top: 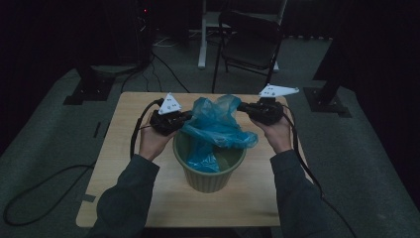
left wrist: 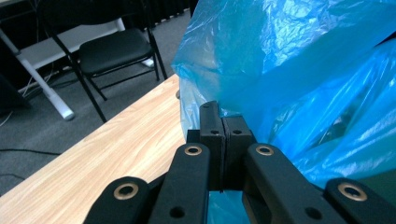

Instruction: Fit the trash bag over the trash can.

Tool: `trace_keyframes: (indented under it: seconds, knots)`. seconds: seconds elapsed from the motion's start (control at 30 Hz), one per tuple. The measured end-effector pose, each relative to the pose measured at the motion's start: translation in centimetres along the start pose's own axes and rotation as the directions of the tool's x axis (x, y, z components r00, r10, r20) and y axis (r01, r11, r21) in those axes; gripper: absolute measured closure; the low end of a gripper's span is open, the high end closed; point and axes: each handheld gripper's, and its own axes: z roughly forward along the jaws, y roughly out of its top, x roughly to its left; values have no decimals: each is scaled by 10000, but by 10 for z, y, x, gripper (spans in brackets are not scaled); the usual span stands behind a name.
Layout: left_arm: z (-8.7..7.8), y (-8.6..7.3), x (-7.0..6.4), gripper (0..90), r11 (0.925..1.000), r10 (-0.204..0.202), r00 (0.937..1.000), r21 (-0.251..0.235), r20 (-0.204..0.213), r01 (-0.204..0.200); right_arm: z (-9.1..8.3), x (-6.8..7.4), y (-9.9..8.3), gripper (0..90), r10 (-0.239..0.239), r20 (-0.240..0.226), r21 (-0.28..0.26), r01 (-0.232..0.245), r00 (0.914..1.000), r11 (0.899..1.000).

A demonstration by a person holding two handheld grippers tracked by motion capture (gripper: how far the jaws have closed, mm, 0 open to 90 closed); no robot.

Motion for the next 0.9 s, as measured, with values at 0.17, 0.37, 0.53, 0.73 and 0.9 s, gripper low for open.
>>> trace_keyframes:
  seconds: [0.17,0.37,0.53,0.73,0.9]
  knots:
    - [-1,-3,6,897,9994,-341,9994,44,-101,342,3,-6,-3,900,279,424,613,-304,9987,9977]
    - [1,-8,12,896,9977,-634,9978,243,-212,639,8,-8,-13,900,351,832,1410,-467,9959,9889]
    - [2,-12,15,896,9965,-752,9970,357,-172,758,13,-5,-18,900,128,816,1785,-273,9966,9836]
    - [1,-21,15,895,9933,-1102,9938,369,114,1097,13,-1,-26,900,51,660,1997,-182,9978,9797]
    - [-7,-29,15,895,9907,-1342,9901,275,400,1331,4,4,-30,900,19,495,1922,-114,9988,9813]
